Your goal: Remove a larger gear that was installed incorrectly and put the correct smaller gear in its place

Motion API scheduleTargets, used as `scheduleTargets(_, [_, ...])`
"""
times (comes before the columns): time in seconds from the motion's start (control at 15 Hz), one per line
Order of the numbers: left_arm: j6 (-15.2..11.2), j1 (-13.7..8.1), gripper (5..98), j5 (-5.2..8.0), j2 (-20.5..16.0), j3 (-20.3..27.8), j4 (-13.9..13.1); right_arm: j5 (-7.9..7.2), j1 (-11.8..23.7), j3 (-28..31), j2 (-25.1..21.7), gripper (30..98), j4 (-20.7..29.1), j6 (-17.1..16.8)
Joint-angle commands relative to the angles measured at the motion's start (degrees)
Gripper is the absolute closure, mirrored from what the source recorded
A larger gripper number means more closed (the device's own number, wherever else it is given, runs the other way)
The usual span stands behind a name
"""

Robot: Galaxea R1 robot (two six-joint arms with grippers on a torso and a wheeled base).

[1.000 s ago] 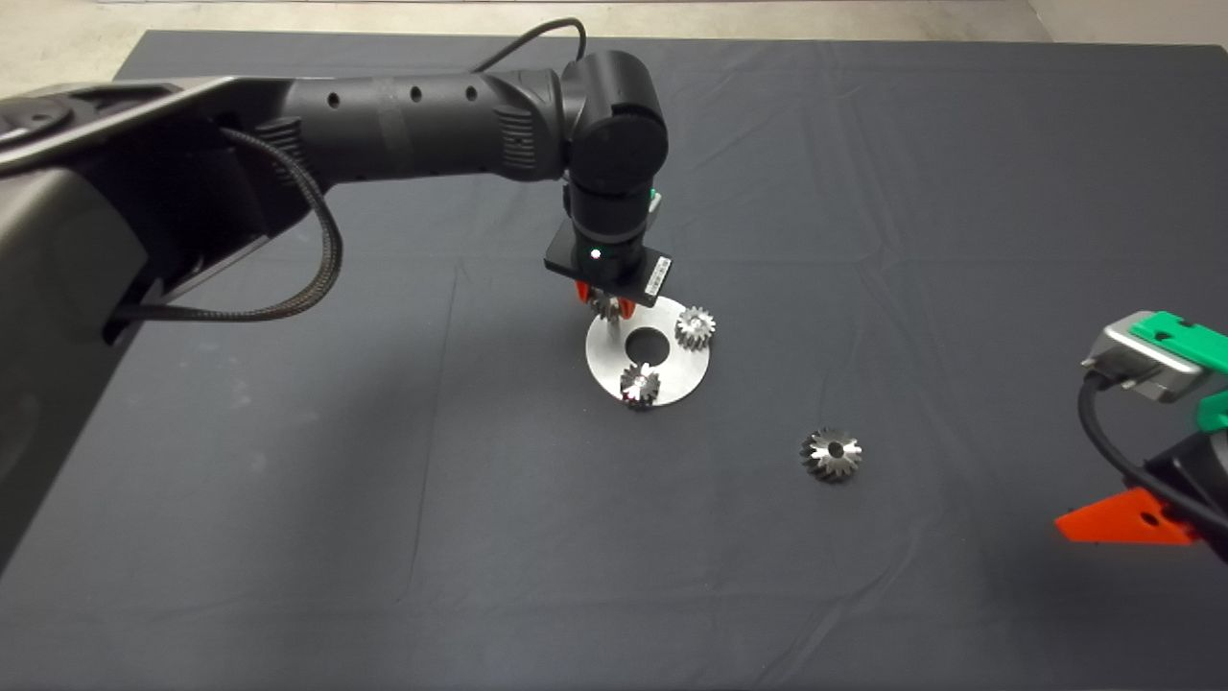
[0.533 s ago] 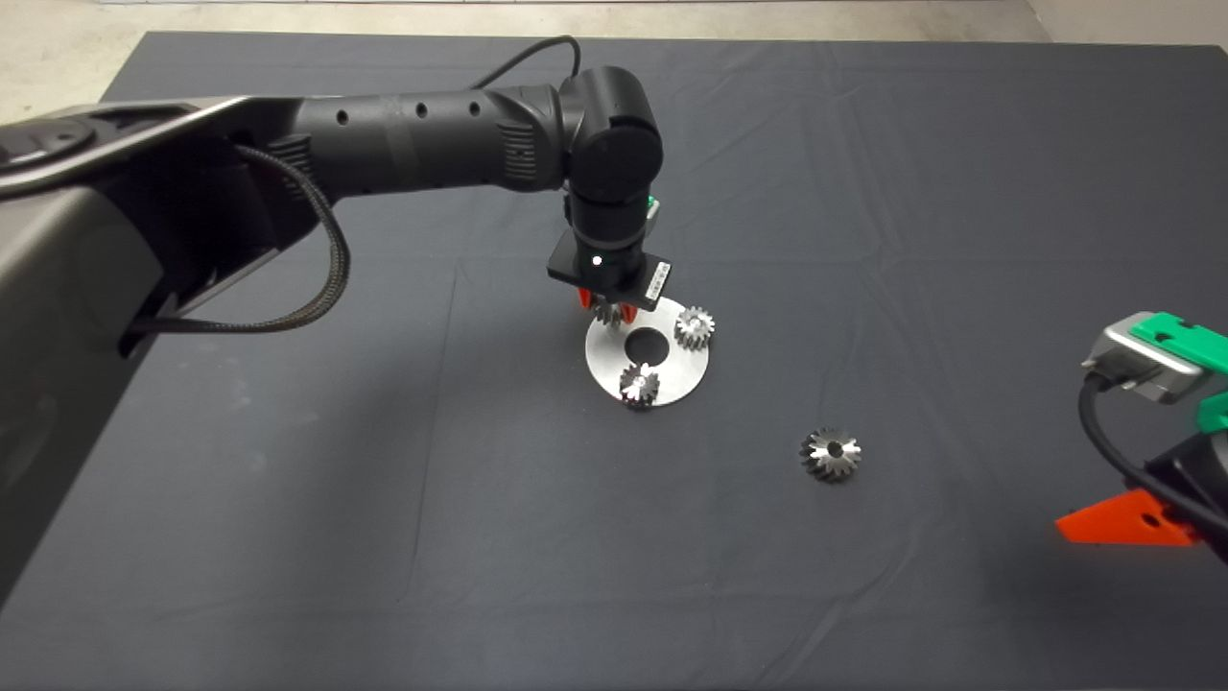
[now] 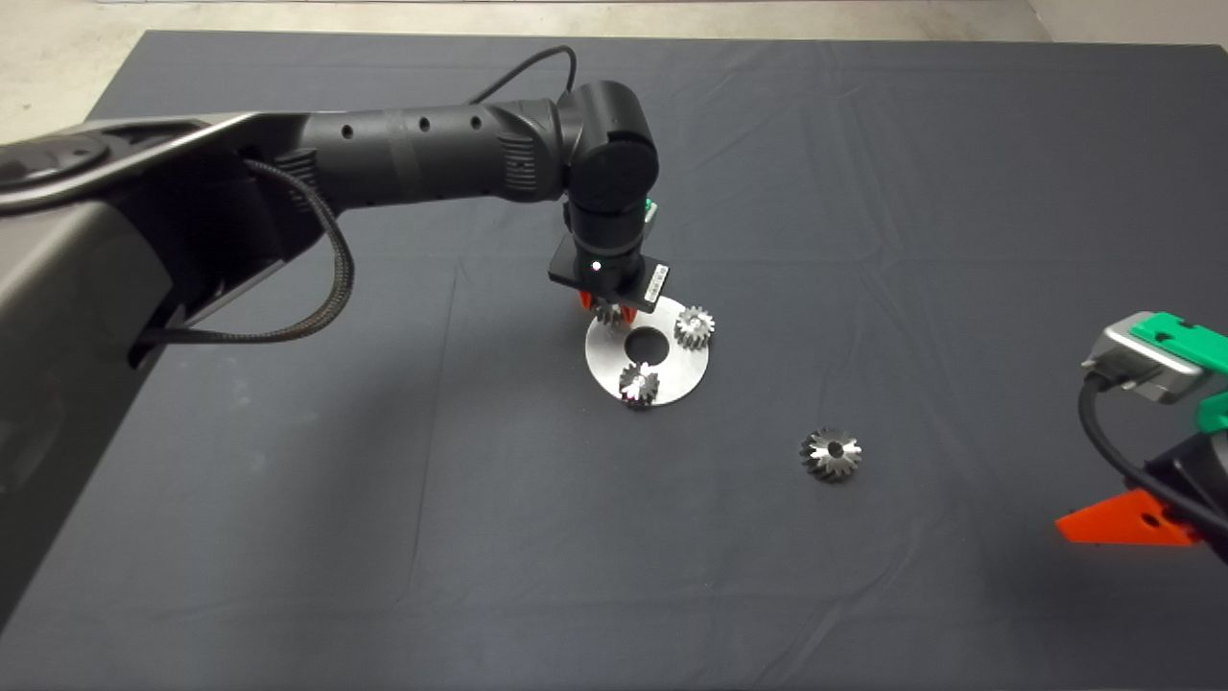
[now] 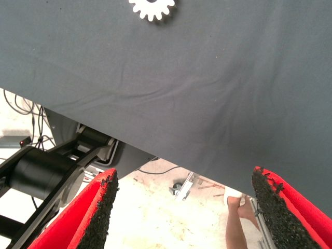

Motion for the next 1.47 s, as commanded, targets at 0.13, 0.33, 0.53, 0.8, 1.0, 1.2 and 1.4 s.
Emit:
scheduleTargets(0.13, [0.48,-1.55,71.8,0.61,-0.04,0.07,1.93,0.11,1.04,0.26,-0.16,60.2,2.02,-0.22])
scheduleTargets(0.33, [0.64,-1.72,71.5,0.43,-0.05,0.30,1.93,0.11,1.04,0.26,-0.16,60.2,2.02,-0.22])
scheduleTargets(0.53, [0.79,-1.72,68.4,0.61,-0.05,0.30,1.93,0.11,1.04,0.26,-0.16,60.2,2.02,-0.22])
scheduleTargets(0.8, [0.79,-1.81,64.9,0.78,-0.05,0.39,1.76,0.20,1.04,0.26,-0.16,60.2,2.02,-0.22])
scheduleTargets(1.0, [0.06,-3.14,60.9,2.32,-1.04,3.91,0.28,0.12,1.04,0.26,-0.16,60.2,1.93,-0.22])
scheduleTargets(1.2, [-5.47,-14.76,58.9,9.05,-7.69,17.44,-10.09,0.11,1.04,0.28,-0.25,60.2,1.93,-0.22])
scheduleTargets(1.4, [-12.53,-18.52,54.9,9.13,-19.10,35.55,-14.88,0.20,1.04,0.26,-0.15,60.2,1.93,0.04])
